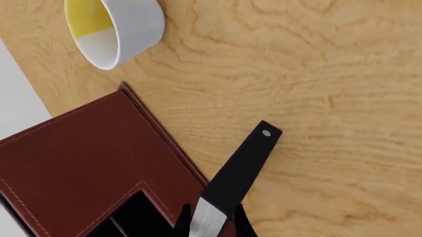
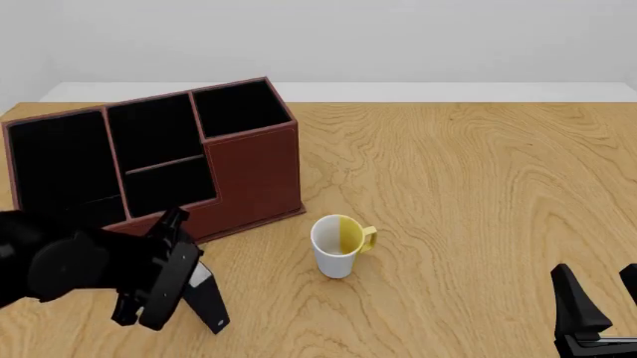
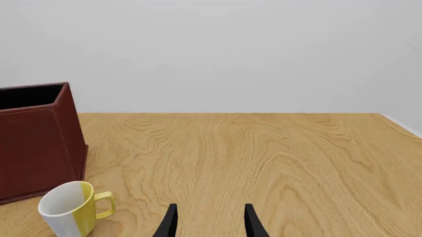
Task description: Pick up the book and place it in the front compartment of the caddy.
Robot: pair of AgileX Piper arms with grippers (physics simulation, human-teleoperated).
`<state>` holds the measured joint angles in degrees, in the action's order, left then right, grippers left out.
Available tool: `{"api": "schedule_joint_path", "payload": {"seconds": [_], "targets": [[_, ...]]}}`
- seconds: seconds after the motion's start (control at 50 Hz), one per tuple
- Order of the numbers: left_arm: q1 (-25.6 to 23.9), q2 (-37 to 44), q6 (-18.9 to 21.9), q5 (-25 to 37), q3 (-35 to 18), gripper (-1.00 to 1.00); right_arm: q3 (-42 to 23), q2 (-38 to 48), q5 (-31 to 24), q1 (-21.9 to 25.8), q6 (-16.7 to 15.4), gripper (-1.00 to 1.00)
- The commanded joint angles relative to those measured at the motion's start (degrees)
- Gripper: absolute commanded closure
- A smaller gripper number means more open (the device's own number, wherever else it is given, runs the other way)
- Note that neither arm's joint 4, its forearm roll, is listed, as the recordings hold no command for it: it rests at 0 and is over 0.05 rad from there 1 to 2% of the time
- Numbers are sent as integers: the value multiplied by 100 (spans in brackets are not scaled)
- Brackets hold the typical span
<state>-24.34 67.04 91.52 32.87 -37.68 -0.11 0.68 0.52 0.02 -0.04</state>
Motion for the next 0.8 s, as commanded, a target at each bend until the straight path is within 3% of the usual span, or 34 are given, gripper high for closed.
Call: {"api": "schedule_joint_path", "payload": {"seconds": [0.02, 0.08, 0.2, 0.24, 0.26, 0.28, 0.3, 0.32, 0.34, 0.38, 0.46, 0.54, 0.66, 0.8], "targets": [[-539, -206, -204, 53, 81, 100, 0, 0, 0, 0, 0, -100], [-765, -442, -255, 101, 135, 100, 0, 0, 0, -1, -1, -100], [-661, -347, -389, 151, -157, 100, 0, -2, 0, 0, 0, -100], [-804, -381, -667, 233, -260, 100, 0, -1, 0, -1, 1, -100], [-914, -368, -995, 357, -452, 100, 0, 0, 0, 0, 0, -100], [-722, -172, -976, 254, -590, 100, 0, -1, 0, 0, 1, -100], [-917, -213, -1371, 712, -783, 100, 0, -1, 0, -1, 0, -100], [-1006, -301, -1422, 800, -771, 100, 0, 0, 0, 0, 2, -100], [-1022, -184, -1764, 880, -1083, 100, 0, 1, 0, 0, 0, -100], [-1168, -266, -1937, 1043, -1181, 100, 0, 0, 0, 0, 1, -100], [-1208, -376, -1892, 1205, -1186, 100, 0, 0, 0, 1, 1, -100], [-1437, -450, -2315, 1314, -1462, 100, 0, 2, 0, 0, 1, -100], [-1582, -523, -2594, 1575, -1731, 100, 0, 0, 0, 0, 0, -100], [-1481, -608, -2405, 1685, -1719, 100, 0, 1, 0, 1, 0, -100]]}}
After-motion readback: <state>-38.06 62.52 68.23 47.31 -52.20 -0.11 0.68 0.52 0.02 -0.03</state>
